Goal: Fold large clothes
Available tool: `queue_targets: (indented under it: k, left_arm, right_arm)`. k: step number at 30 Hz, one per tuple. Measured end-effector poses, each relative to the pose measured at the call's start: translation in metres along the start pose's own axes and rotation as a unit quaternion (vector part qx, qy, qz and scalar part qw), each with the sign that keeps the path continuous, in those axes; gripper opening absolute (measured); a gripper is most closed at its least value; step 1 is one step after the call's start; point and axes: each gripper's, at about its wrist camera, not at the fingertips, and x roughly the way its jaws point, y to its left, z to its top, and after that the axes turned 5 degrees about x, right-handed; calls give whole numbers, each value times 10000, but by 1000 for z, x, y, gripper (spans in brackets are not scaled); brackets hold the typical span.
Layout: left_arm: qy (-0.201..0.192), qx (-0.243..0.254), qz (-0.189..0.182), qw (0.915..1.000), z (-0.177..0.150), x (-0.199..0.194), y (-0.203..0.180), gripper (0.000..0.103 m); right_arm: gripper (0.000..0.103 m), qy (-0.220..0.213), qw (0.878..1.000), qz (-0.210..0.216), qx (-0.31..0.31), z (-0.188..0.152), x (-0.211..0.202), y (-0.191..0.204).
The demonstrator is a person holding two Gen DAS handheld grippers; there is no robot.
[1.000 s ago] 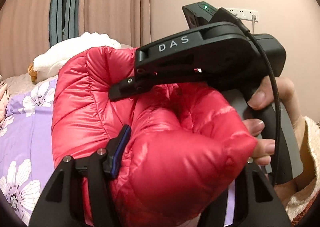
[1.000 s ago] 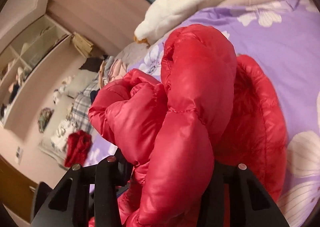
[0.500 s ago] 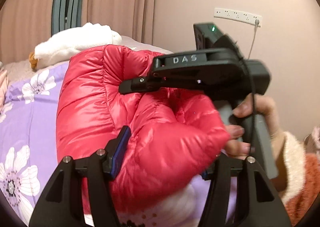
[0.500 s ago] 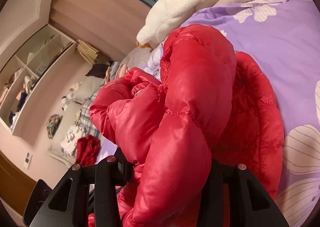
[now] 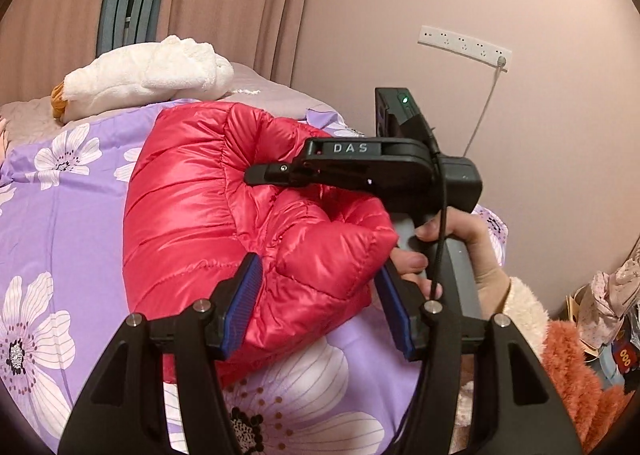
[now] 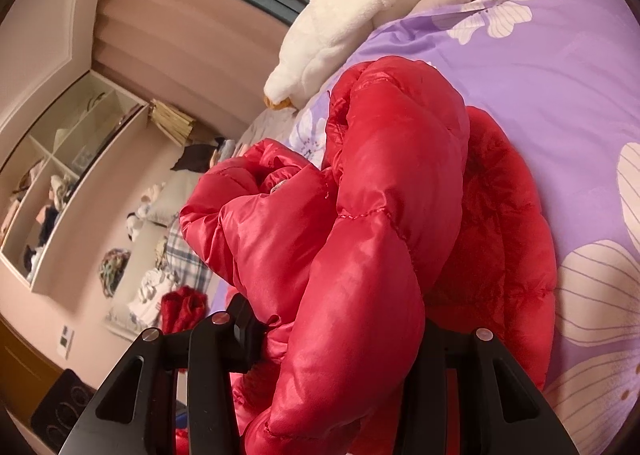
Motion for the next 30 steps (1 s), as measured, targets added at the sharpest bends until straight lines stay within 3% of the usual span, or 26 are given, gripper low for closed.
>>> queue_targets:
  k: [4, 9, 12, 16, 18, 23, 26, 30]
  left_arm:
    - [-58, -211, -221, 9995, 4, -9, 3, 56]
    - [-434, -431, -393, 9974, 17, -36, 16, 54]
    - [-695, -600, -48, 9958, 21, -43, 37, 55]
    - [-761, -1135, 350, 9900, 23, -33, 80, 55]
    - [-580, -1364, 503, 9877, 20, -15, 100, 54]
    - [197, -1771, -45, 9840, 6, 48, 110, 56]
    - [222, -1223, 639, 9902, 3, 69, 91, 66]
    - [273, -1444, 695, 9867, 2, 75, 90, 67]
  right_arm:
    - [43, -32, 10000, -15, 64, -2, -1, -1]
    - [45, -81, 9998, 39, 203, -5, -7, -6]
    - [47, -116, 9996, 19, 250, -7, -12, -8]
    - [49, -129, 9994, 18, 316, -12, -19, -14]
    - [51, -133, 9992, 13, 369, -13, -21, -18]
    - [61, -193, 9989, -158, 386, -12, -20, -28]
    - [66, -177, 9981, -399, 431, -10, -19, -31]
    - [68, -298, 9954, -821, 398, -6, -40, -20]
